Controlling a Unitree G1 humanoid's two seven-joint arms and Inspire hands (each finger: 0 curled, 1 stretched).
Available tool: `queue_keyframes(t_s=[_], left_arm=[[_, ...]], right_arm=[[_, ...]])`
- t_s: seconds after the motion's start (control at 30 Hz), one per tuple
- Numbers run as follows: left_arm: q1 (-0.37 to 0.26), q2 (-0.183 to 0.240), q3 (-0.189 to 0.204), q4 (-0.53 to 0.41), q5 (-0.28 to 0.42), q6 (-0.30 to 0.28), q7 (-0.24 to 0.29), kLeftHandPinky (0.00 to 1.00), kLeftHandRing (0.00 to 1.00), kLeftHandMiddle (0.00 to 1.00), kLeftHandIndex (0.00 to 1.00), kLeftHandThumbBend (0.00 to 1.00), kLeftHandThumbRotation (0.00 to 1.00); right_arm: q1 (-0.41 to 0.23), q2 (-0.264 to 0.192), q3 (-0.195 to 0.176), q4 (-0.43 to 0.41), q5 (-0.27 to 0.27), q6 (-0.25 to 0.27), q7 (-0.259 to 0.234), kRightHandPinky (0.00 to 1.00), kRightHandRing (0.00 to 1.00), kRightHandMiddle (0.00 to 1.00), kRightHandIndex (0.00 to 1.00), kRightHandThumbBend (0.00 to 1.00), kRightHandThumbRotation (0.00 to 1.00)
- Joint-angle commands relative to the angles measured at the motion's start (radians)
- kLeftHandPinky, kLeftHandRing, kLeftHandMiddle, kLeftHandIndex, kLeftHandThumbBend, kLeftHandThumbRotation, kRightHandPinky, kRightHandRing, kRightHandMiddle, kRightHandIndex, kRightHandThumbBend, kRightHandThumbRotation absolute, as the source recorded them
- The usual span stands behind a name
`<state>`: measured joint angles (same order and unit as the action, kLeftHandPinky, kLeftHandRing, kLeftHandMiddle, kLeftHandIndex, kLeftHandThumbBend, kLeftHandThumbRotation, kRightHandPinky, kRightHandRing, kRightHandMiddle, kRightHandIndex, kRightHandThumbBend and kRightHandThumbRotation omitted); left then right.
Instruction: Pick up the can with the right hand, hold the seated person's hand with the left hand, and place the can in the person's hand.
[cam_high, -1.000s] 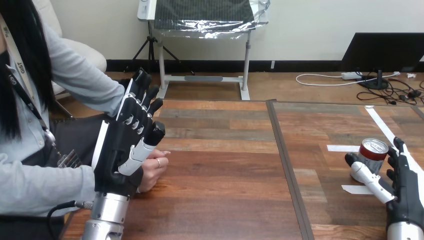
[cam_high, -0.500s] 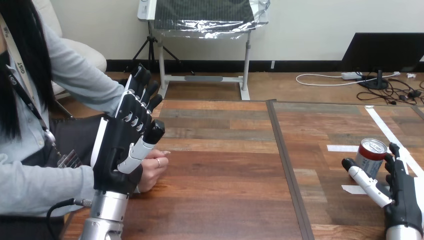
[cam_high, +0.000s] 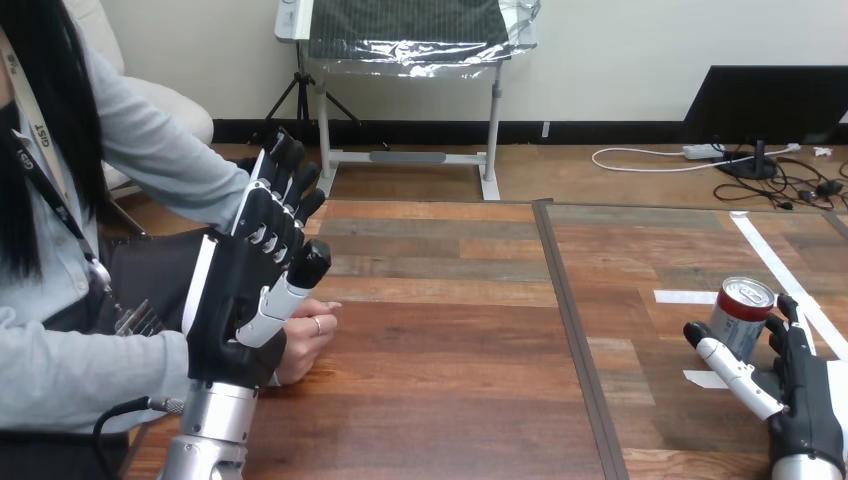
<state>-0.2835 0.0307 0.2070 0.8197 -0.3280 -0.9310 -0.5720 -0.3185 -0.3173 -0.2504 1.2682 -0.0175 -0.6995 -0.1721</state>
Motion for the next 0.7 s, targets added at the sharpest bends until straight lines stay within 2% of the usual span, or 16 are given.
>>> queue_keyframes(t_s=[0.0, 0.67], left_arm=[[-0.036, 0.015, -0.01, -0.05, 0.006, -0.014, -0.001, 0.93, 0.95, 0.97, 0.97, 1.0, 0.6], [-0.035, 0.016, -0.007, -0.049, 0.002, -0.01, -0.007, 0.92, 0.95, 0.97, 0.97, 1.0, 0.61]], right_arm=[[-0.054, -0.009, -0.006, 0.003, 0.007, 0.012, -0.004, 0.98, 0.96, 0.93, 0.97, 1.0, 0.44], [-0.077, -0.025, -0.004, 0.015, 0.004, 0.06, -0.003, 0.96, 0.95, 0.93, 0.97, 1.0, 0.45]])
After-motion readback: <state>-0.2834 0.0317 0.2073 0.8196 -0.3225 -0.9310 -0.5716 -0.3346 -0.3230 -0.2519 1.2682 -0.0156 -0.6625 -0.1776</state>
